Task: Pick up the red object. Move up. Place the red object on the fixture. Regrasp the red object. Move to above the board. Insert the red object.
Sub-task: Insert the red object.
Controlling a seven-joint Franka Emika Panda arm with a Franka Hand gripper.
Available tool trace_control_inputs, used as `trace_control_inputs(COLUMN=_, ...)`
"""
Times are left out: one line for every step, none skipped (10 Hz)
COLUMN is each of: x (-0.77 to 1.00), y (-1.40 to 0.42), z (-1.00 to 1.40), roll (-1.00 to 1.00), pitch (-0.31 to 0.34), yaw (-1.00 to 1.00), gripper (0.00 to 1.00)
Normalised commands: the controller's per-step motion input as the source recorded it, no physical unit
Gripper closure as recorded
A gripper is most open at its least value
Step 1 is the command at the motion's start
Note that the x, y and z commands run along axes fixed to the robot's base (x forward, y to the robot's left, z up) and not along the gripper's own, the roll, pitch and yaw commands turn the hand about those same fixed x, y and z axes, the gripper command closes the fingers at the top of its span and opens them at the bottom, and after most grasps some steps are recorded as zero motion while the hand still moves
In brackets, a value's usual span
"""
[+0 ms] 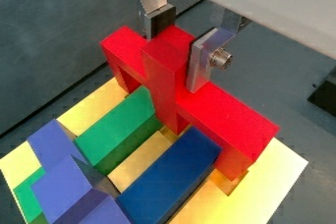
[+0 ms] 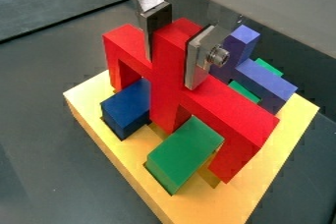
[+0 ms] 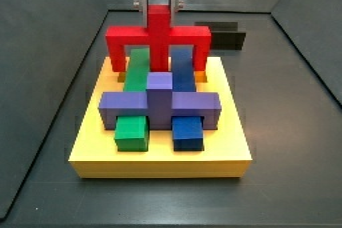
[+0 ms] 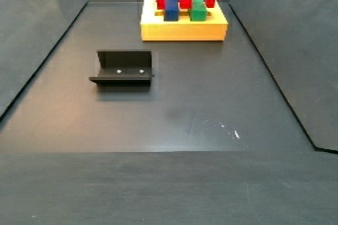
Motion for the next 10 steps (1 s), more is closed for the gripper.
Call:
trace_control_inputs(x=0.06, y=0.00, z=-0.11, roll=-0.16, pitch=-0.004, yaw=0.00, gripper=1.00)
trace_control_inputs(x=0.06, y=0.00, z=-0.11, roll=-0.15, pitch=0.000, yaw=0.00, gripper=1.00)
trace_control_inputs(x=0.07, y=0.00, z=-0.13, roll=-0.15, pitch=0.000, yaw=0.00, gripper=1.00)
trace_control_inputs(x=0.06, y=0.02, z=-0.12, roll=-0.10, pitch=0.000, yaw=-0.08, gripper=1.00)
trace_control_inputs(x=0.03, y=0.00, z=-0.09, roll=-0.12, pitch=0.000, yaw=-0.13, gripper=1.00)
trace_control_inputs(x=0.03, y=0.00, z=-0.04, roll=-0.13, pitch=0.000, yaw=-0.13, gripper=1.00)
trace_control_inputs(x=0.03, y=0.00, z=-0.03, roll=-0.12, pitch=0.000, yaw=-0.11, gripper=1.00)
trace_control_inputs(x=0.00, y=0.00, z=-0.03, roll=-0.12, pitch=0.000, yaw=-0.09, gripper=1.00)
trace_control_inputs(x=0.00, y=0.00, z=-0.08, roll=-0.11, pitch=0.000, yaw=-0.06, gripper=1.00)
trace_control_inputs(x=0.00, y=0.00, z=-0.11, roll=-0.11, pitch=-0.009, yaw=-0.06, gripper=1.00)
